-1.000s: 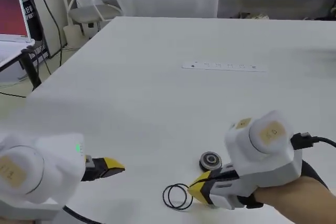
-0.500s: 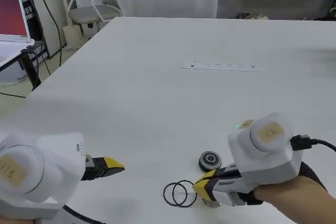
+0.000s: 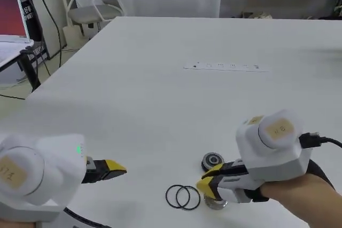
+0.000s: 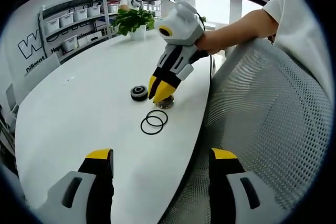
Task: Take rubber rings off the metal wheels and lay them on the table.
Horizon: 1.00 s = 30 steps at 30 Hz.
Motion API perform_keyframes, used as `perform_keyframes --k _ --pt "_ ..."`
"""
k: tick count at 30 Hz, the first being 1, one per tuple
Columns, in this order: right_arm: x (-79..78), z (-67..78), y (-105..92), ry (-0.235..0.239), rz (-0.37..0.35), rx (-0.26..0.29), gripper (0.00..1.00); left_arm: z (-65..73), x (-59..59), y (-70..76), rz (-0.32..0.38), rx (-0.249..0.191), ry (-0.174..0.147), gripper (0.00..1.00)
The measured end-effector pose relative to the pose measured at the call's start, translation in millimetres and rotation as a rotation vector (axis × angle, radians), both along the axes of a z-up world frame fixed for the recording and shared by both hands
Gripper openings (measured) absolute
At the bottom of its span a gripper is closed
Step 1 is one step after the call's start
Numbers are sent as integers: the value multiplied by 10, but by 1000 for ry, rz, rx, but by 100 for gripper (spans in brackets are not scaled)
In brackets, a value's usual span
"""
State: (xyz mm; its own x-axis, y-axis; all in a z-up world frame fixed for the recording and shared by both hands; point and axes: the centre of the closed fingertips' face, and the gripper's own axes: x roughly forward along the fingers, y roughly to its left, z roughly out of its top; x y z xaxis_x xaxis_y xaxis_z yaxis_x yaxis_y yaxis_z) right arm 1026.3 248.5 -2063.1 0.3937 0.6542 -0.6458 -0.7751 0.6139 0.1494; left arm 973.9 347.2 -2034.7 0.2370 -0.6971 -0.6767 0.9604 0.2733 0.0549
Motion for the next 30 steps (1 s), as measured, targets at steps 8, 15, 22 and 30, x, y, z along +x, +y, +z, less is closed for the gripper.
perform_keyframes --k 8,15,22,30 --pt "100 149 -116 -15 -51 47 8 9 14 2 7 -8 -1 72" --pt "128 330 -142 -42 -47 127 13 -5 6 9 7 -3 5 72" --pt "155 443 -220 -63 -53 180 15 -3 2 9 11 -2 6 72" --pt "223 542 -340 -93 -90 237 22 -8 1 12 8 2 5 72"
